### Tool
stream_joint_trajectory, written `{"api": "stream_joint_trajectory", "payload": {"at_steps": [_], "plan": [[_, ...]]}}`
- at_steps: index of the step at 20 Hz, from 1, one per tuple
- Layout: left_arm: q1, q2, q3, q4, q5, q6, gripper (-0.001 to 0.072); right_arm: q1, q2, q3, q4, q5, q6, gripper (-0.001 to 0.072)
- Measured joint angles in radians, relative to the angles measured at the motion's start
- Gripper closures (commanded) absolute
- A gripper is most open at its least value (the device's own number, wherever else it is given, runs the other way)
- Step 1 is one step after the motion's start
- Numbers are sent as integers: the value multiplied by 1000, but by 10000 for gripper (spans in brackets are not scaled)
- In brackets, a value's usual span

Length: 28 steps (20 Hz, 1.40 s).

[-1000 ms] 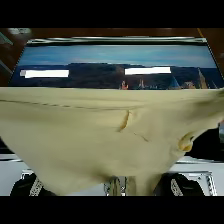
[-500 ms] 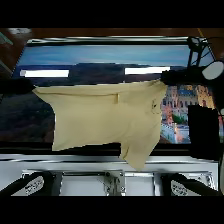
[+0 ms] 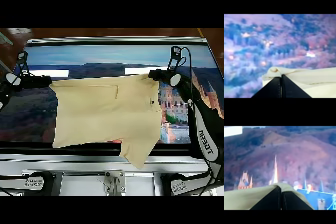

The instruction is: Fold the shirts.

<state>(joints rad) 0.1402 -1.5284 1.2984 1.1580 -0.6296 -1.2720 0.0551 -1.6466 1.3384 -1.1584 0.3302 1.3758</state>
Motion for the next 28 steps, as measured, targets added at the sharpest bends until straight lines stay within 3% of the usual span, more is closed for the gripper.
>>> {"api": "stream_joint_trajectory", "payload": {"at_steps": [7, 12, 18, 26, 27, 28], "plan": [[-2, -87, 5, 2, 11, -56, 675, 1, -56, 0, 0, -25, 12, 653], [2, -85, 8, 11, -202, -65, 676, 1, -10, 0, -43, 225, 26, 653], [8, -87, 8, 113, -504, -78, 677, 1, -26, -16, -220, 595, 138, 653], [10, -113, 9, 146, -611, -88, 676, 2, -55, -22, -315, 672, 224, 639], [10, -122, 9, 148, -615, -95, 667, 2, -58, -22, -314, 671, 232, 535], [10, -129, 9, 148, -620, -98, 564, 2, -61, -22, -310, 670, 240, 252]]}}
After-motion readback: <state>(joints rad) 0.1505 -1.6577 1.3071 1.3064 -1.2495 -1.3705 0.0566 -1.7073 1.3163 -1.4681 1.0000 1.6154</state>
